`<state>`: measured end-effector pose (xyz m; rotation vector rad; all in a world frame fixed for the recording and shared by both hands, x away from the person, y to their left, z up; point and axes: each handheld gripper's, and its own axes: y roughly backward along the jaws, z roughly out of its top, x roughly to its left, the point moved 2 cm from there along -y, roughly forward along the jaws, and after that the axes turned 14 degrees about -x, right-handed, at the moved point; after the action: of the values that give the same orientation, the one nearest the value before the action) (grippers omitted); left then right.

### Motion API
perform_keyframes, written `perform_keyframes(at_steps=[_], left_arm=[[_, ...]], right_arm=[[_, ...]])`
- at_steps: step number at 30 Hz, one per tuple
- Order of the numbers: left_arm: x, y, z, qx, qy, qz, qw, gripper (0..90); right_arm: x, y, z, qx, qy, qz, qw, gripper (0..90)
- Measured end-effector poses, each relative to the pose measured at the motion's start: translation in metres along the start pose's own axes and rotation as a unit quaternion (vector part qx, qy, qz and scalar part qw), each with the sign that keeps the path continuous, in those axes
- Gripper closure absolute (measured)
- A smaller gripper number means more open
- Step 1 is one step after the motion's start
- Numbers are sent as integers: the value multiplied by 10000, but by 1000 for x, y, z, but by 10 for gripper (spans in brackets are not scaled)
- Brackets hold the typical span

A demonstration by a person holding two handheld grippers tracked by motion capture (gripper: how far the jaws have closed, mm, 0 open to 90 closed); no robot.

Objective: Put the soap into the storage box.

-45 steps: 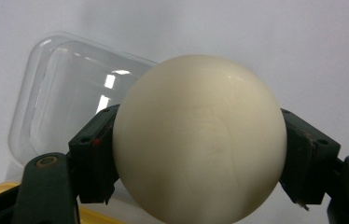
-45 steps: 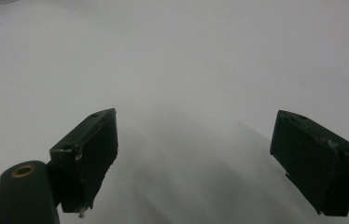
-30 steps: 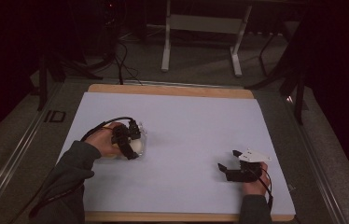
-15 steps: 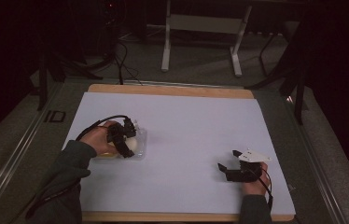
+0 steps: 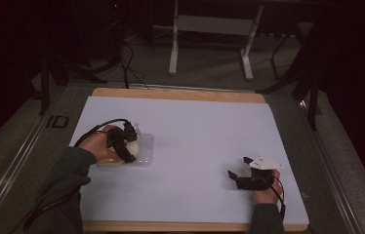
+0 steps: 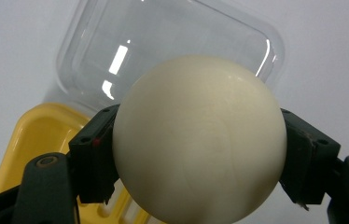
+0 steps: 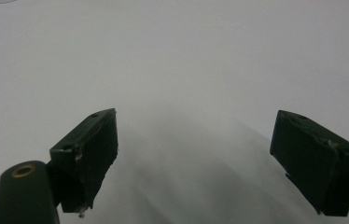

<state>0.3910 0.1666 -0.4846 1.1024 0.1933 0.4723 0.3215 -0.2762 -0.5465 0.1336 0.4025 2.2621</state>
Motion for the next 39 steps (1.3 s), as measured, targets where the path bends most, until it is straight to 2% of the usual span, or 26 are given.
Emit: perform_keyframes(at_steps=[5, 25, 39], left_arm=[[3, 3, -4, 68, 34, 50, 10000, 257], [20, 21, -27, 48, 374, 268, 9989, 257], [29, 16, -40, 161, 543, 413, 9975, 257]], right_arm=[[0, 0, 0, 0, 2, 2, 10000, 150], [0, 0, 0, 1, 8, -3, 10000, 150], [0, 0, 0, 4, 12, -5, 10000, 150]])
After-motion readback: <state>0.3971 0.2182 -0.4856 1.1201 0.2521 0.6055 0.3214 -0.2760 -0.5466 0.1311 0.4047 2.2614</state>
